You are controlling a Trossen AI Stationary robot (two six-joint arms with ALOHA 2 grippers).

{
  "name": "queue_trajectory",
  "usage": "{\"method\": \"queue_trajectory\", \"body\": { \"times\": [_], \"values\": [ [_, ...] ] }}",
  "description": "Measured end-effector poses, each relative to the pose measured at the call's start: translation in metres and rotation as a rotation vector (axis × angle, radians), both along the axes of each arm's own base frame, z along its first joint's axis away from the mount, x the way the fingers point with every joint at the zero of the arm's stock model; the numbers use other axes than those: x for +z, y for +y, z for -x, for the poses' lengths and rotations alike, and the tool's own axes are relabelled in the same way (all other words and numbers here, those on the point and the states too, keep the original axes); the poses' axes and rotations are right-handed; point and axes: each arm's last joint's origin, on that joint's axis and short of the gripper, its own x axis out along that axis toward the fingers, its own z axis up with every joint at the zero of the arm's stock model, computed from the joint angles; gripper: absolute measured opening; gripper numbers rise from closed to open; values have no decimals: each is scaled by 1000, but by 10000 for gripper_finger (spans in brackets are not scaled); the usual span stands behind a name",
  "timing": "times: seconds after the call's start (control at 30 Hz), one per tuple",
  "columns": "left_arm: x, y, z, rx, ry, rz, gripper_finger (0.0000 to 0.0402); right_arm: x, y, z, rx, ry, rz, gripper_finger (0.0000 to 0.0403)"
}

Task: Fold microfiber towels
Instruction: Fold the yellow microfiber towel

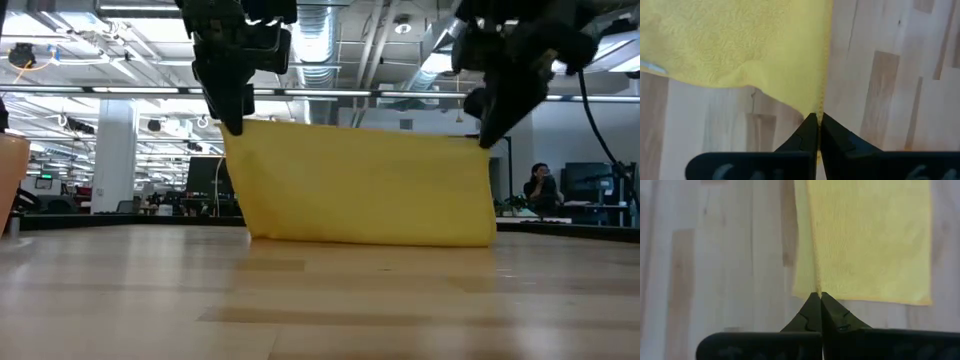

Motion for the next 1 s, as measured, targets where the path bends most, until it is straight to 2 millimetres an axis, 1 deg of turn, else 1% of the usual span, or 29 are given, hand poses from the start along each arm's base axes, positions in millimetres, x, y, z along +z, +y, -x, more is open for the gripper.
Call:
{"method": "queue_trajectory", "body": {
  "times": [0.1,0.17,0.23,0.4,0.5,0.6,0.73,0.83,0.9,1.0],
  "values": [
    [-2,4,-3,7,-34,-22,0,-12,-3,1,-40,10,-2,5],
    [-3,11,-1,38,-20,-77,0,-19,-8,-2,-87,21,11,5],
    [-3,19,-2,72,-34,-124,0,-27,-13,0,-127,49,33,5],
    [-3,37,-3,130,-52,-174,0,-42,-24,-7,-181,76,81,5],
    [-9,48,-5,153,-39,-188,0,-50,-31,-10,-181,99,122,5],
    [-21,55,-8,162,2,-178,0,-57,-37,-14,-199,118,138,5],
    [-40,61,-15,132,56,-179,0,-61,-43,-16,-220,128,138,6],
    [-52,65,-18,120,98,-192,0,-59,-46,-17,-242,107,162,6],
    [-56,67,-20,122,103,-198,0,-58,-48,-16,-259,106,183,6],
    [-57,71,-19,128,111,-223,0,-58,-51,-17,-259,94,202,7]
  ]
}}
